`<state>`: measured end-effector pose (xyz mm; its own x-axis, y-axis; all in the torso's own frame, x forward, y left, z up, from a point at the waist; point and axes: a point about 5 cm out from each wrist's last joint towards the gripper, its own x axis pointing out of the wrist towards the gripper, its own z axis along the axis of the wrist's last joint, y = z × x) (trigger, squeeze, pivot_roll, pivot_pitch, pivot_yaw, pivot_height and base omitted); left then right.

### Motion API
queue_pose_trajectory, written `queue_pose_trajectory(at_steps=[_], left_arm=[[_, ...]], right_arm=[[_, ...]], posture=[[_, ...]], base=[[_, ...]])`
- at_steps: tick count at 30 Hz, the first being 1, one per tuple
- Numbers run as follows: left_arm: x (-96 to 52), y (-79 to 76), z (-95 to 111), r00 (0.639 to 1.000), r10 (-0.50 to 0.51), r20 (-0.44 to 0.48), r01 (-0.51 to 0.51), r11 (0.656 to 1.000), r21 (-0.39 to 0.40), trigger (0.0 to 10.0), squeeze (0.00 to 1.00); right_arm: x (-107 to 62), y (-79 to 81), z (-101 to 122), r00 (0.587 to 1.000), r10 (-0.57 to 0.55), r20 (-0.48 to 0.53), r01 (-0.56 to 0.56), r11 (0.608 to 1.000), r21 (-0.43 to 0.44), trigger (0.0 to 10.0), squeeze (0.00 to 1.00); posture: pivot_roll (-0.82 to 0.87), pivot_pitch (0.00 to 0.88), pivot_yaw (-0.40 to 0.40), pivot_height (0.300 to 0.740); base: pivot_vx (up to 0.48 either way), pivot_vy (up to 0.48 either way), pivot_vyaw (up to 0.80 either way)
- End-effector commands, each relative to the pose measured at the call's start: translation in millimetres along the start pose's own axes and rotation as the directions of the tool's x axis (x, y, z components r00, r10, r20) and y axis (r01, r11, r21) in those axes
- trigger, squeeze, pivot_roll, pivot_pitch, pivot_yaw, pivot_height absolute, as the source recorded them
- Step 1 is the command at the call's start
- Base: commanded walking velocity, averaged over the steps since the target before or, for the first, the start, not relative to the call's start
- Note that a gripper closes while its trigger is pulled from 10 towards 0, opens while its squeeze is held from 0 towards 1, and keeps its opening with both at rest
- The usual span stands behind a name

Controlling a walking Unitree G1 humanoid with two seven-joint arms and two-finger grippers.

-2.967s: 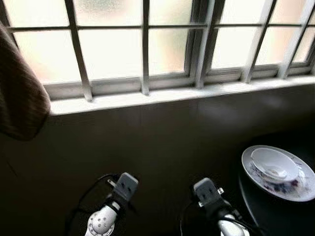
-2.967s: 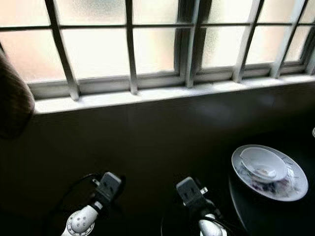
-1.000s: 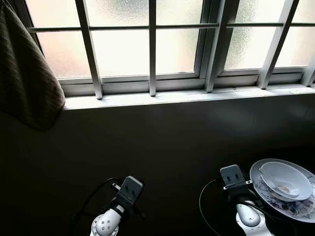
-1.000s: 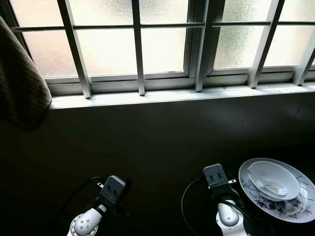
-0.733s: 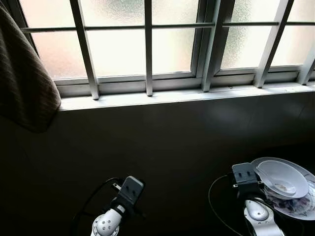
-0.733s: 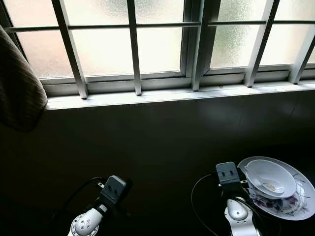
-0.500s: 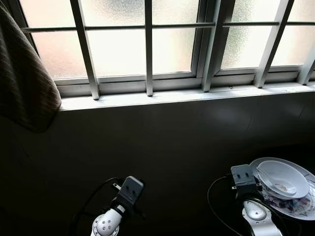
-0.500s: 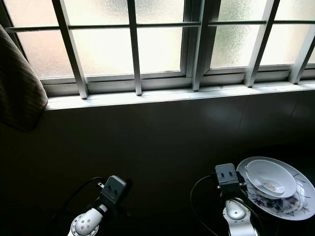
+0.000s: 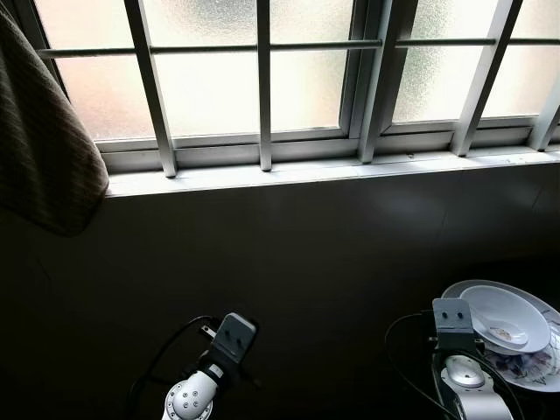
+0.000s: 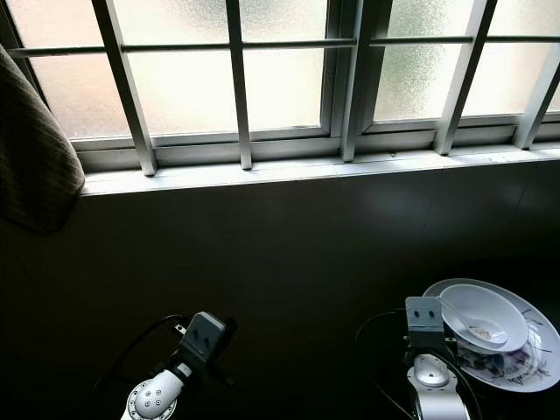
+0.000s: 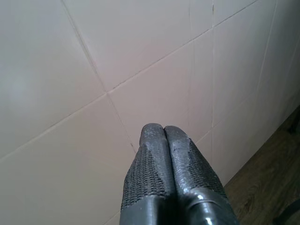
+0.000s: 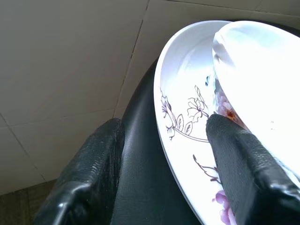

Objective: Kitchen organization

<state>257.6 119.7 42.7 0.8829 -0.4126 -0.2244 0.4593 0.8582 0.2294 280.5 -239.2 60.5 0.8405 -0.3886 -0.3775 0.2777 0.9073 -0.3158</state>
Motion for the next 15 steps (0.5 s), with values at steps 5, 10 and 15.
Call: queue_pose_trajectory(at_steps=[5, 10, 15], left_arm=[[0.8, -0.2, 0.1, 1.0, -0.003, 0.0, 0.003, 1.0, -0.014, 10.0, 0.0], [0.5, -0.6, -0.2, 1.0, -0.005, 0.0, 0.005, 1.0, -0.017, 10.0, 0.0], [0.4, -0.9, -0.2, 1.0, -0.007, 0.0, 0.007, 1.0, -0.022, 10.0, 0.0]], right_arm=[[2.2, -0.1, -4.4, 0.995, -0.037, -0.092, 0.043, 0.997, 0.071, 10.0, 0.0], [2.9, -1.7, -8.0, 0.988, -0.052, -0.145, 0.072, 0.988, 0.136, 10.0, 0.0], [3.1, -4.4, -8.8, 0.976, -0.083, -0.2, 0.126, 0.969, 0.212, 10.0, 0.0]], posture=[[0.03, 0.0, -0.031, 0.74], [0.03, 0.0, -0.031, 0.74], [0.03, 0.0, -0.031, 0.74]], base=[[0.0, 0.0, 0.0], [0.0, 0.0, 0.0], [0.0, 0.0, 0.0]])
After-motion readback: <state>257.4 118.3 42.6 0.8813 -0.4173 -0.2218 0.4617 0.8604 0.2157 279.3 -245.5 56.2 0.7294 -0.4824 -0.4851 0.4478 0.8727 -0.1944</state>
